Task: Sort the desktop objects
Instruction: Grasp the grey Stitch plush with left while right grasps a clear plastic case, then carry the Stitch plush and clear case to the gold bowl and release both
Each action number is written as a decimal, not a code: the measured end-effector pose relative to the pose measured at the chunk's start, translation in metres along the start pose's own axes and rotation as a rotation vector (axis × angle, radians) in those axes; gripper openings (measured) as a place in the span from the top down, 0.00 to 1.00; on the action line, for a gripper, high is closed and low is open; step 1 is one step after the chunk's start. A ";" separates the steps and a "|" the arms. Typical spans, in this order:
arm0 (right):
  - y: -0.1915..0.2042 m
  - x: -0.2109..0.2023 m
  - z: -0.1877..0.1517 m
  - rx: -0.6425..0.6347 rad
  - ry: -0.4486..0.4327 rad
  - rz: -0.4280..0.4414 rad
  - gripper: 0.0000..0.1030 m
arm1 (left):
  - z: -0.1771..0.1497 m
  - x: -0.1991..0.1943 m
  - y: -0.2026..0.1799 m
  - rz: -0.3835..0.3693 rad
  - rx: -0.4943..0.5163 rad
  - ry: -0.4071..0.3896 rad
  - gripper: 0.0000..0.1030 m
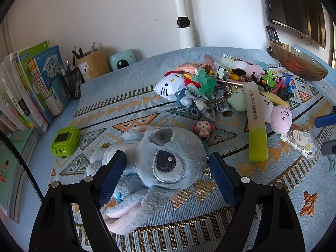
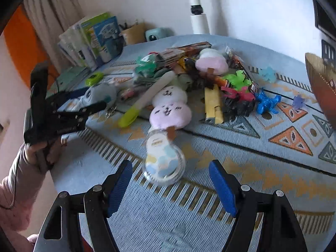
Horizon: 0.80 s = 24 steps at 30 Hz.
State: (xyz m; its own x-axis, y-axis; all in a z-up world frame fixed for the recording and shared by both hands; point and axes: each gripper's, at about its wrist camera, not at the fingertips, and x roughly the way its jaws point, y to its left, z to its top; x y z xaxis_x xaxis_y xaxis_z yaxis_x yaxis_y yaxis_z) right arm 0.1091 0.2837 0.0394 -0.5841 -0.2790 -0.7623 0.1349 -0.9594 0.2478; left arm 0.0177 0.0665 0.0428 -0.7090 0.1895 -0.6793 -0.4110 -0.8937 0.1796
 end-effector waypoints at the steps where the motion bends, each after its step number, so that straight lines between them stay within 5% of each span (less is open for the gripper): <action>1: -0.004 0.006 0.003 0.025 0.011 0.020 0.27 | 0.000 0.000 0.000 -0.001 -0.001 0.000 0.22; 7: 0.027 0.033 0.009 -0.115 0.025 -0.100 0.28 | 0.000 -0.002 0.001 -0.005 -0.011 -0.007 0.23; 9: 0.040 0.039 0.004 -0.164 0.011 -0.187 0.36 | 0.000 -0.003 0.002 0.001 -0.018 -0.012 0.28; 11: 0.044 0.035 0.000 -0.182 -0.007 -0.186 0.53 | 0.000 -0.006 0.005 -0.003 -0.028 -0.026 0.34; 12: 0.042 0.033 -0.002 -0.158 -0.009 -0.184 0.53 | 0.000 -0.008 0.005 -0.015 -0.028 -0.037 0.42; 15: 0.036 0.028 -0.005 -0.106 -0.019 -0.182 0.53 | -0.002 -0.015 0.002 -0.005 -0.016 -0.064 0.45; 24: -0.006 -0.037 -0.013 0.246 -0.166 0.159 0.53 | 0.004 -0.060 0.001 -0.090 -0.068 -0.154 0.47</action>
State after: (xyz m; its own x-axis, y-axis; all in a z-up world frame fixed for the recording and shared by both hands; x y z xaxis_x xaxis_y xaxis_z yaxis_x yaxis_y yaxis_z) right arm 0.1406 0.2993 0.0582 -0.6963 -0.3944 -0.5997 0.0496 -0.8599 0.5080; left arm 0.0575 0.0558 0.0870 -0.7526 0.3255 -0.5724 -0.4407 -0.8949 0.0705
